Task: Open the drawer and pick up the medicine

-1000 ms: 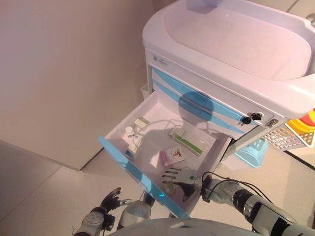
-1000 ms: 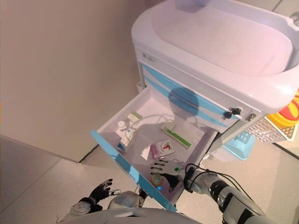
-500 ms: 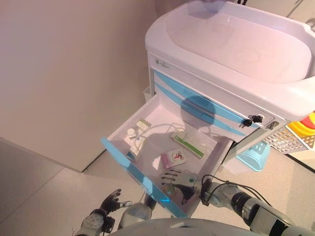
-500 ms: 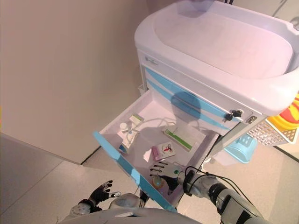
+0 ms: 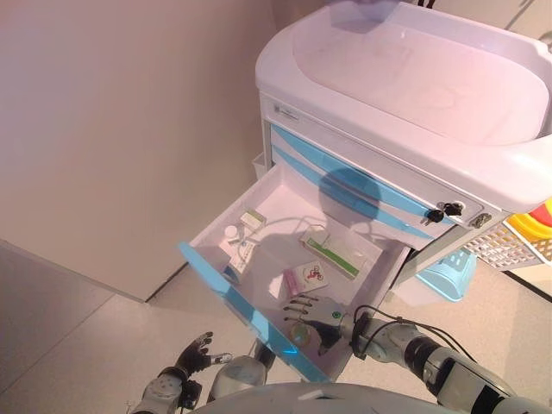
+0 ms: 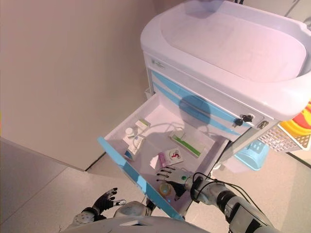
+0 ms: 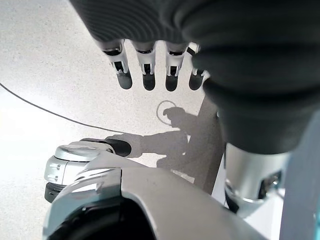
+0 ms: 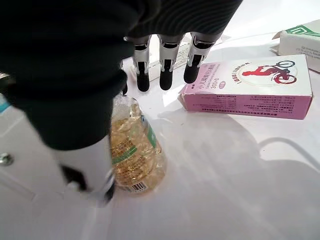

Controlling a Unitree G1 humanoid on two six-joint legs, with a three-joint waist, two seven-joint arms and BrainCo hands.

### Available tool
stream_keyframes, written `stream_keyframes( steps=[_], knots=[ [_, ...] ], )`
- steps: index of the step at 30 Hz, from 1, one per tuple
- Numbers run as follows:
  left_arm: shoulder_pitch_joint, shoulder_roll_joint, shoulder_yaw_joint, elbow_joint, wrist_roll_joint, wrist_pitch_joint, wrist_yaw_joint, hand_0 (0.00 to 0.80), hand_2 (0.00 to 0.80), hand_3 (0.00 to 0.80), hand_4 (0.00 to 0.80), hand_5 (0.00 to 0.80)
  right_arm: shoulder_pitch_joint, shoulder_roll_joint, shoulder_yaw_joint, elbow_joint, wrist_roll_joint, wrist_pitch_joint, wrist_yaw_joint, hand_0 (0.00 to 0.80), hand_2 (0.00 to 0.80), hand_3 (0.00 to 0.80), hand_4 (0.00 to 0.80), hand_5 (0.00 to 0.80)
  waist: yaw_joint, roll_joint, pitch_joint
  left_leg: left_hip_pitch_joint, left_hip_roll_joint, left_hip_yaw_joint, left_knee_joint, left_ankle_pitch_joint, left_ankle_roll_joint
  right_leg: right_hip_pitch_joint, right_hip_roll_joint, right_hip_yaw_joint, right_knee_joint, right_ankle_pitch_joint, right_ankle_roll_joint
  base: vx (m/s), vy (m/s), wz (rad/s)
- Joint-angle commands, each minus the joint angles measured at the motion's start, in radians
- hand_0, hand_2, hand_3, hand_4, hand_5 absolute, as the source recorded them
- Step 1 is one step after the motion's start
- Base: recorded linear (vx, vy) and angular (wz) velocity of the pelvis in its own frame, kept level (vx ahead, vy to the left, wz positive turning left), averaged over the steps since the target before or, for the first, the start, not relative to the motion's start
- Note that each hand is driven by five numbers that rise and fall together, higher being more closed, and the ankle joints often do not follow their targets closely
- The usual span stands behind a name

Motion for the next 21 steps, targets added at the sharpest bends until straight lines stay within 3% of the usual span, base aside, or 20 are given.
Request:
stream_keyframes(
  steps=[1,21],
  knots=[
    [0.004,-0.034,-0.051,0.058,0.029,-0.041,-0.008,0.000,0.000,0.000,0.000,0.000,0.005,0.024,-0.003,-0.025,0.018,-0.027,-0.020,0.800,0.800,0.800,0.800,0.800,0.022,-0.010,0.006,-0.016,-0.046,-0.006,-0.004,-0.048,-0.004,-0.045,-0.074,0.033,0.099,0.022,0.075,0.000,0.000,0.00],
    [0.006,-0.036,-0.056,0.059,0.029,-0.045,-0.012,0.000,0.000,0.000,0.000,0.000,0.015,0.029,-0.013,-0.003,0.027,-0.039,-0.021,0.800,0.800,0.800,0.800,0.800,0.025,-0.012,0.005,-0.018,-0.045,-0.004,-0.005,-0.045,-0.005,-0.045,-0.073,0.027,0.094,0.025,0.075,0.000,0.000,0.00]
  ],
)
